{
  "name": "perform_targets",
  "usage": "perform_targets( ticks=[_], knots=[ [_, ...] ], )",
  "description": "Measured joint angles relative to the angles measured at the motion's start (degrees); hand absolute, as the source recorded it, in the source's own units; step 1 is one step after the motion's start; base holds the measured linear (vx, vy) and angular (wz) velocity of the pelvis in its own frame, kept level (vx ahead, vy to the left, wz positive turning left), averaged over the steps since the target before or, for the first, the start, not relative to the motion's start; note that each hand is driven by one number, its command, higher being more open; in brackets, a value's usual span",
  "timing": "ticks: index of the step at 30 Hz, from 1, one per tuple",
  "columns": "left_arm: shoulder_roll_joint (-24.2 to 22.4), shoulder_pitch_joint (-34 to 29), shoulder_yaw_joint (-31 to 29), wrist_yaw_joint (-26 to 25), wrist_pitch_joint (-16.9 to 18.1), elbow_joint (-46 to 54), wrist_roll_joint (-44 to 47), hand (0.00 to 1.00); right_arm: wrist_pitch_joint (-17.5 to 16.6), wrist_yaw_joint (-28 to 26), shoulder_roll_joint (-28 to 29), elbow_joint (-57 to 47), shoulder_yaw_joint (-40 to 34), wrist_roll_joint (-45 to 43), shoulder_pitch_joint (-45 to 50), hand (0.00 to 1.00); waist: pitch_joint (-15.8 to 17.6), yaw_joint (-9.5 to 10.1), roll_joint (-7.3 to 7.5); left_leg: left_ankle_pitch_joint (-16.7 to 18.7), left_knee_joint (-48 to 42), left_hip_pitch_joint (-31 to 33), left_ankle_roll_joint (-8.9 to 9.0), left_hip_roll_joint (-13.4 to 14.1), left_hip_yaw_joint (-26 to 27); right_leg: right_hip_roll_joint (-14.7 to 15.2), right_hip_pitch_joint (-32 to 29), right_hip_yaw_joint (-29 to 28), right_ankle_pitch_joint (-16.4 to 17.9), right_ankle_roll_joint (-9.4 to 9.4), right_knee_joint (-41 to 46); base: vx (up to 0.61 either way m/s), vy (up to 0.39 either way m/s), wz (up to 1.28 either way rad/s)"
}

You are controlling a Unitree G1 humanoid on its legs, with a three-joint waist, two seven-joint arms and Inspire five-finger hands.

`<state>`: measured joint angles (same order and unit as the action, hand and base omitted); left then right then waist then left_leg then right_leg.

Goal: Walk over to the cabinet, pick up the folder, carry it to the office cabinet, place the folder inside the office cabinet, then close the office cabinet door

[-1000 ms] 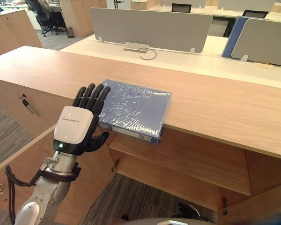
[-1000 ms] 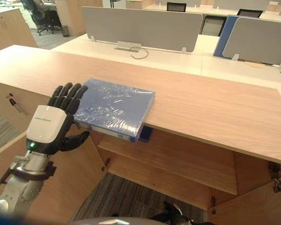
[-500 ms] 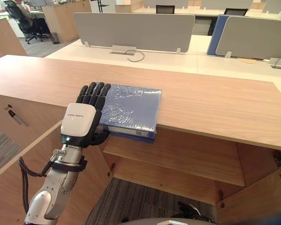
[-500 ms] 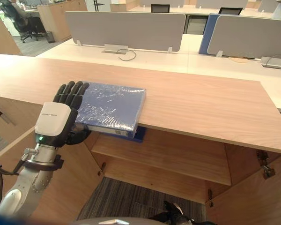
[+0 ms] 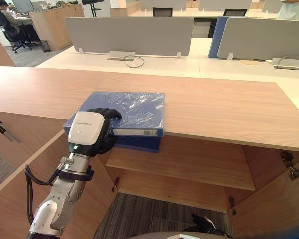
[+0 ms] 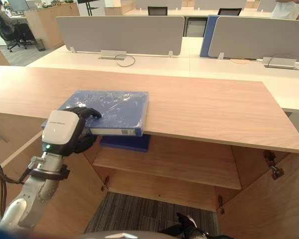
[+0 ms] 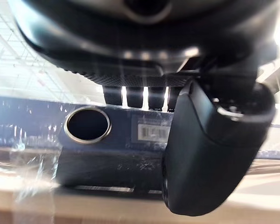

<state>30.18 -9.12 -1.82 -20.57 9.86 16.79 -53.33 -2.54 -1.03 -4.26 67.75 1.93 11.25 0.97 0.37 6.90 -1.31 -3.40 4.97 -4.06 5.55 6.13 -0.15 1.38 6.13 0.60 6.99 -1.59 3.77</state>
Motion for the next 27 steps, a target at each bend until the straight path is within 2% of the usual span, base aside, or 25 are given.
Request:
perform_targets(
  ticks=[6,9,11,13,17,19,20,22,24,25,27],
  knots=[
    [-6.89,0.55,-2.27,-0.17,-0.45,4.81,1.97,0.00,0.26,0.03,-0.16,0.04,-1.27,-0.04,-0.07,1.00,0.01,-0.58,-0.74,0.02,-0.01,-0.04,0.00,0.05,1.03,-0.01,-0.38,-1.07,-0.44,-0.15,-0.12,-0.02,0.009,-0.09],
    [-14.12,-0.88,-4.52,0.06,-1.14,8.81,7.55,0.00,0.75,0.03,-0.07,0.04,-1.95,-0.12,-0.05,1.00,0.07,-0.71,-0.63,0.06,-0.01,0.16,-0.04,0.11,1.82,-0.07,-1.18,-2.03,-0.53,-0.21,0.20,-0.02,0.009,-0.14],
    [-18.21,-2.36,-5.88,0.08,-1.31,11.65,13.54,0.00,1.14,0.06,0.16,0.04,-3.55,-0.29,0.04,1.00,0.11,-0.71,-0.56,0.22,-0.02,-0.10,-0.15,0.12,2.55,-0.08,-1.28,-2.72,-0.65,-0.27,0.20,-0.01,0.015,-0.20],
    [-22.03,-4.60,-6.63,0.22,-1.24,14.86,25.30,0.00,1.26,0.38,0.27,-0.15,-5.36,-2.61,0.67,1.00,0.24,-0.69,-0.39,0.49,-0.03,-0.80,-0.31,0.12,3.63,-0.07,-1.28,-3.78,-0.70,-0.33,0.38,0.00,0.022,-0.24],
    [-26.04,-9.30,-5.50,2.01,-0.66,18.46,43.17,0.00,1.14,2.11,0.69,-6.78,-6.06,-9.38,4.38,1.00,0.51,-0.98,0.13,1.42,-0.43,-1.83,-0.49,0.50,6.57,-0.41,-1.85,-6.54,-0.78,-0.47,1.07,-0.01,0.020,-0.39],
    [-27.19,-11.31,-3.10,4.37,-0.13,19.49,53.43,0.00,1.20,4.11,2.26,-16.48,-7.37,-11.64,9.16,1.00,1.08,-1.56,0.62,2.52,-1.71,-2.18,-0.55,0.73,8.67,-0.62,-2.15,-8.52,-0.93,-0.62,1.34,-0.02,0.029,-0.46],
    [-27.45,-11.60,-2.52,4.90,0.03,19.57,55.76,0.00,1.25,4.50,2.87,-19.38,-7.58,-11.76,10.52,1.00,1.13,-1.73,0.68,2.79,-1.93,-2.33,-0.55,0.81,9.31,-0.67,-2.34,-9.08,-0.94,-0.64,1.52,-0.02,0.037,-0.56],
    [-28.83,-12.36,0.22,7.40,0.86,19.75,67.09,0.00,1.39,8.00,5.76,-33.94,-7.56,-12.62,16.30,1.00,1.47,-2.69,0.55,4.06,-3.15,-2.96,-0.56,1.13,12.92,-0.81,-3.53,-12.20,-0.84,-0.80,2.84,-0.01,0.056,-0.72],
    [-29.54,-12.29,2.07,8.26,1.55,19.75,72.05,0.00,1.44,10.23,8.13,-44.19,-6.70,-13.61,19.23,1.00,1.91,-4.22,0.34,5.05,-4.39,-3.20,-0.57,1.34,15.33,-1.17,-4.65,-14.41,-0.59,-1.18,4.18,-0.01,0.052,-0.66],
    [-29.74,-12.22,2.71,8.59,1.63,19.75,73.36,0.00,1.44,10.73,8.29,-47.40,-6.13,-13.54,19.94,1.00,1.97,-4.28,0.24,5.33,-4.79,-3.23,-0.52,1.39,16.39,-1.26,-5.32,-15.36,-0.41,-1.46,4.94,-0.02,0.044,-0.85],
    [-30.80,-11.81,4.37,9.81,2.51,19.75,77.62,0.00,1.44,13.89,8.61,-60.44,-5.61,-11.66,22.36,1.00,2.67,-5.23,-0.32,6.18,-5.67,-3.85,-0.89,1.47,20.76,-1.86,-8.04,-19.03,0.32,-2.45,7.89,-0.02,0.040,-0.92]
  ],
)
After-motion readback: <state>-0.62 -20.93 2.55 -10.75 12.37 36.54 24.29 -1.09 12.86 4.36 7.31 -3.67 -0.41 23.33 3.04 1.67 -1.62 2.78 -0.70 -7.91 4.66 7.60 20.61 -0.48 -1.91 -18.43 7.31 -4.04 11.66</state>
